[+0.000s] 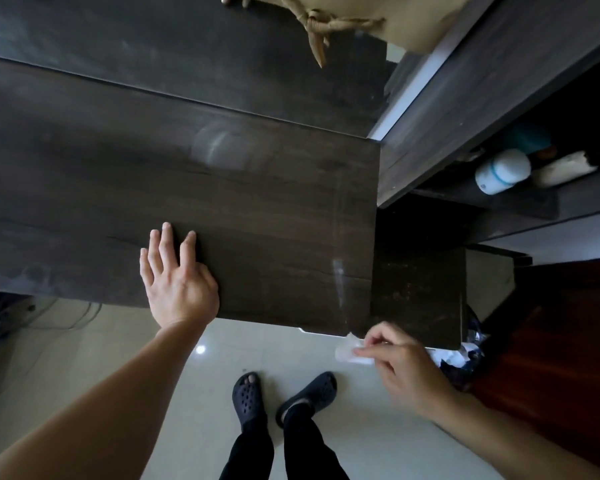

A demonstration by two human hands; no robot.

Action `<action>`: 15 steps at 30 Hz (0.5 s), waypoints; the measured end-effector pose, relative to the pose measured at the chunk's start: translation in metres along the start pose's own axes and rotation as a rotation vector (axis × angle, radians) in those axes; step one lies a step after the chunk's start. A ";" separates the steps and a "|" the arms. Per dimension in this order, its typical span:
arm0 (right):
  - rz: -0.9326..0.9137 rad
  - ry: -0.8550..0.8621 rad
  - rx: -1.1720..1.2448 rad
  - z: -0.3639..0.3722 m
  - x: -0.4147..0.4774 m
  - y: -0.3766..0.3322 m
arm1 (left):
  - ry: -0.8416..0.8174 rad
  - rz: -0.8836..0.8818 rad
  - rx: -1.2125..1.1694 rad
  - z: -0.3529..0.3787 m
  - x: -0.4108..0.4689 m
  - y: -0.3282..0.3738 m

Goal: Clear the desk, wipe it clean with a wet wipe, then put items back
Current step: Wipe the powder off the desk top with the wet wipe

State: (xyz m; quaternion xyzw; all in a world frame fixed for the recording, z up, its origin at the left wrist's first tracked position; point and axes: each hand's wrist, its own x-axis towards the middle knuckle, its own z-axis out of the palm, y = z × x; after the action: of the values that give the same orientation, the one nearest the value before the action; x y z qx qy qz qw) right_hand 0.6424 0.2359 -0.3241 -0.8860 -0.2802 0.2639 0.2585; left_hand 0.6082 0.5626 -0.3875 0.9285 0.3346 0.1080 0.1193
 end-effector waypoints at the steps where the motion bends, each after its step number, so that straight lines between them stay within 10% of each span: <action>1: 0.000 0.077 0.001 -0.009 0.017 -0.003 | 0.004 0.001 0.000 0.000 0.000 0.001; 6: -0.001 0.455 -0.126 -0.043 0.175 -0.010 | 0.004 -0.005 0.006 0.002 0.000 -0.001; 15: -0.104 0.102 -0.041 0.034 0.030 -0.021 | 0.016 -0.002 0.011 0.002 -0.001 0.001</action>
State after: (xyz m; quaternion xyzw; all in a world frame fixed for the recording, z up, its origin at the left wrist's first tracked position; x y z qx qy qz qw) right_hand 0.6348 0.2801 -0.3457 -0.8878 -0.3176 0.1987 0.2674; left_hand 0.6084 0.5613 -0.3889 0.9279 0.3373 0.1133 0.1114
